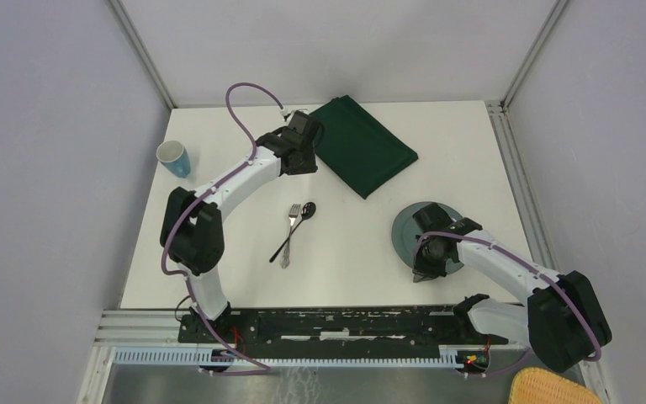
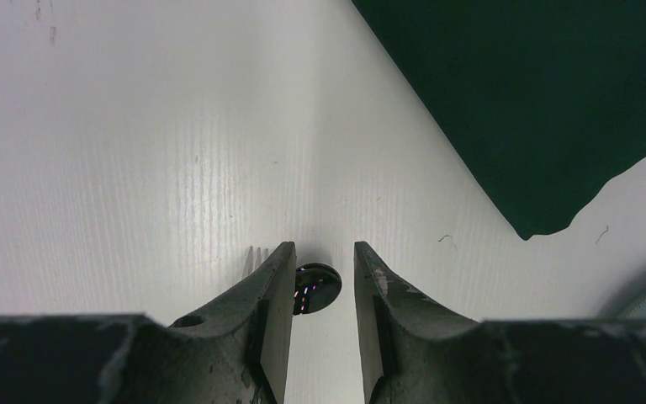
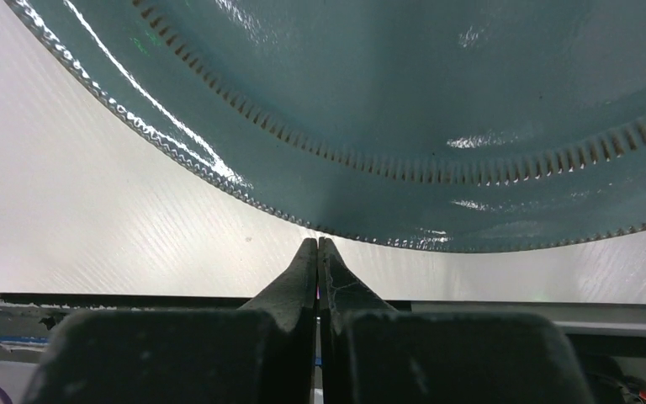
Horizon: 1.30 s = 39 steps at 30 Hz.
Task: Set the dinner table for one person
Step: Move the plate to the center of the board.
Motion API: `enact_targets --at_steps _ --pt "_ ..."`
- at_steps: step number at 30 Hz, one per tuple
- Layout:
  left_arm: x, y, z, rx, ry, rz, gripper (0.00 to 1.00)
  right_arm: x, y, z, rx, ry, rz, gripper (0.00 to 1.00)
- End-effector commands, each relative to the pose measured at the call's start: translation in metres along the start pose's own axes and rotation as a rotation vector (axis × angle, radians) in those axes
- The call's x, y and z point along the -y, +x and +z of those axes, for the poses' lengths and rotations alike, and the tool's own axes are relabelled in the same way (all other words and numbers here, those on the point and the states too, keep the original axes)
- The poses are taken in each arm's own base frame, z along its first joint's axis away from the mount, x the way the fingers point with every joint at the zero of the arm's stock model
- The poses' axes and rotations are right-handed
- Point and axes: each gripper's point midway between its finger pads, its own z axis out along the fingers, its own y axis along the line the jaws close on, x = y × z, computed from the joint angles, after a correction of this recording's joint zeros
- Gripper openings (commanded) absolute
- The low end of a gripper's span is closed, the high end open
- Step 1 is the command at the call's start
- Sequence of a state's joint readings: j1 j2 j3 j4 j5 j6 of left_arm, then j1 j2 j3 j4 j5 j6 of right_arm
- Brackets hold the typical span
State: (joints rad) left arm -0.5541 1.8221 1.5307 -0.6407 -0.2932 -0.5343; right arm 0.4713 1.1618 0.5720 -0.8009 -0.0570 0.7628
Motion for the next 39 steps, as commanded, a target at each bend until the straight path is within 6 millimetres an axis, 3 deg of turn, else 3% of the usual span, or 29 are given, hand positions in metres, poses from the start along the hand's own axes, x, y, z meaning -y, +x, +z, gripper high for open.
enact_targets --at_steps 1,22,39 --pt "0.002 -0.016 -0.015 0.048 0.041 0.020 0.38 -0.004 -0.014 0.002 0.068 -0.003 0.021 0.00" --pt "0.002 -0.013 -0.012 0.037 0.042 0.023 0.38 -0.002 -0.036 0.007 0.165 0.037 0.066 0.00" --pt "0.002 -0.011 -0.008 0.026 0.043 0.028 0.37 -0.014 -0.075 0.007 0.259 0.077 0.110 0.00"
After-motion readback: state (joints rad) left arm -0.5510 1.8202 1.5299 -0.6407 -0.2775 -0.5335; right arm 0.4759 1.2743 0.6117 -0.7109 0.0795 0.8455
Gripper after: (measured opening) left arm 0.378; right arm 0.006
